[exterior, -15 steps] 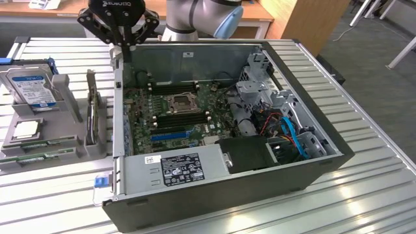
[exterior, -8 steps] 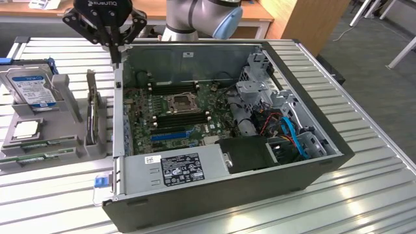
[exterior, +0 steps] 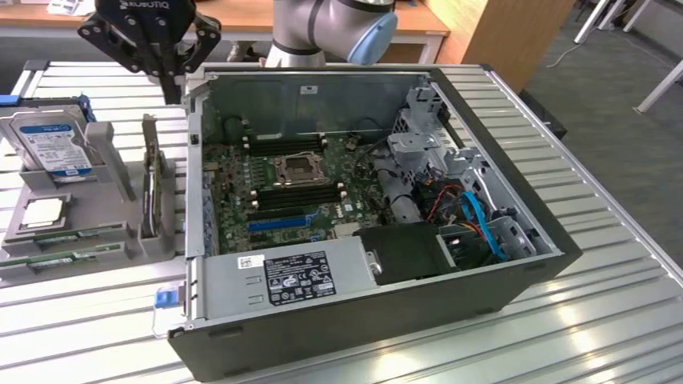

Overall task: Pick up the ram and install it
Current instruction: 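Reach for the ram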

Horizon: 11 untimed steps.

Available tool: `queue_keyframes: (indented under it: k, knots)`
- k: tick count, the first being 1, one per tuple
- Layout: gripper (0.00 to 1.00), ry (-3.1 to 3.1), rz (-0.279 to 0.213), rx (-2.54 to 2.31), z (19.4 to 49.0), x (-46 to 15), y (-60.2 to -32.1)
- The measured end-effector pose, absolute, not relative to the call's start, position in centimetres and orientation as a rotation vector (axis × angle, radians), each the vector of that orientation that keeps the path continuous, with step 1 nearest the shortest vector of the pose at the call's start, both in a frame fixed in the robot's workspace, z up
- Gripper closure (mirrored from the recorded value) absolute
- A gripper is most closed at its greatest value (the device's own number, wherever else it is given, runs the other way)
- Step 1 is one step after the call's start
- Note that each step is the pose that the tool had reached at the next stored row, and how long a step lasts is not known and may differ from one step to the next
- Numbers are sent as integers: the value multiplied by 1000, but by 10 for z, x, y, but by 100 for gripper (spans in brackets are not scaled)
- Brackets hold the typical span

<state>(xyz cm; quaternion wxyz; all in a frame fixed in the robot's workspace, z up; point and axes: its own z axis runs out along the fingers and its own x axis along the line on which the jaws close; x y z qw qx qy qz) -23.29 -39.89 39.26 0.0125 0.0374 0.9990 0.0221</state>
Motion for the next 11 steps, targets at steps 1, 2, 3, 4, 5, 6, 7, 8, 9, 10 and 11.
queue_keyframes:
  k: [1, 2, 3, 4, 5, 6, 7, 8, 9, 10, 11]
  knots:
    - [90, 3114, 69, 117, 392, -236, -399]
    - [90, 3114, 69, 117, 392, -238, -399]
    - [90, 3114, 69, 117, 392, -241, -399]
    - [90, 3114, 69, 117, 392, -244, -399]
    - [90, 3114, 69, 117, 392, -246, -399]
    - [90, 3114, 69, 116, 392, -250, -399]
    - [90, 3114, 69, 117, 392, -253, -399]
    - [90, 3114, 69, 117, 392, -255, -399]
    - [90, 3114, 69, 117, 392, -258, -399]
    - [90, 3114, 69, 117, 392, -261, -399]
    - [90, 3114, 69, 117, 392, -264, -399]
